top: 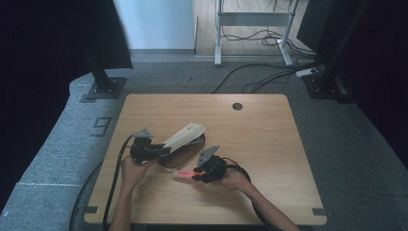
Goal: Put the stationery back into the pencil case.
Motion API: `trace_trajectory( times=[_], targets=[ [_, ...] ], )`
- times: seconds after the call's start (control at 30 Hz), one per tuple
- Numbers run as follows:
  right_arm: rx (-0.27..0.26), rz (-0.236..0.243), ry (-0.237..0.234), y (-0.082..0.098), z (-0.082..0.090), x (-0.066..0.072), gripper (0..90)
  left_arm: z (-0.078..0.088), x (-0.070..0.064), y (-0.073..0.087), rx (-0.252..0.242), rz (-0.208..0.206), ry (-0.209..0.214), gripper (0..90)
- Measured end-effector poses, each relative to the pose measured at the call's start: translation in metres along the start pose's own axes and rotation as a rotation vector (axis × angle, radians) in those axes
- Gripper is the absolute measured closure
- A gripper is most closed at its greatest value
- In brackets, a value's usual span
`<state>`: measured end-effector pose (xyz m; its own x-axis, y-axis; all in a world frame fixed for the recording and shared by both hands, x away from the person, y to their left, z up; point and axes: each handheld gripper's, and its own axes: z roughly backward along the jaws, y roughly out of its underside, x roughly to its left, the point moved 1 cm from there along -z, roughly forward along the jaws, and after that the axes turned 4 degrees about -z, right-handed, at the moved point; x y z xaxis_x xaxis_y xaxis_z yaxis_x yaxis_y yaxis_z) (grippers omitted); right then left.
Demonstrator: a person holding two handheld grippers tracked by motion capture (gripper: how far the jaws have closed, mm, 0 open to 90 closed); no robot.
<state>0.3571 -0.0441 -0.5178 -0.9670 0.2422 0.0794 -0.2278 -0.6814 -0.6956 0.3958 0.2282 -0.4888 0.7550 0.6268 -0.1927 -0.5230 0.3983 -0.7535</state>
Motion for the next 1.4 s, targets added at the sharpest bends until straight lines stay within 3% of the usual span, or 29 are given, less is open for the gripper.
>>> trace_trajectory(
  times=[0.4,0.8,1.13,1.4],
  targets=[
    [-0.043,-0.028,0.033,-0.004,0.018,-0.006,65.4,0.0,0.001,0.0,-0.001,0.003,0.001,71.3],
    [-0.065,-0.074,0.101,-0.007,0.025,-0.024,65.4,0.001,0.0,0.0,-0.006,0.002,-0.005,72.1],
    [-0.062,-0.088,0.138,-0.014,0.016,-0.038,65.4,0.001,0.0,0.0,-0.011,0.005,-0.006,72.7],
    [-0.044,-0.082,0.166,-0.024,0.0,-0.045,65.4,0.002,0.0,-0.001,-0.017,0.005,-0.008,72.6]
  ],
)
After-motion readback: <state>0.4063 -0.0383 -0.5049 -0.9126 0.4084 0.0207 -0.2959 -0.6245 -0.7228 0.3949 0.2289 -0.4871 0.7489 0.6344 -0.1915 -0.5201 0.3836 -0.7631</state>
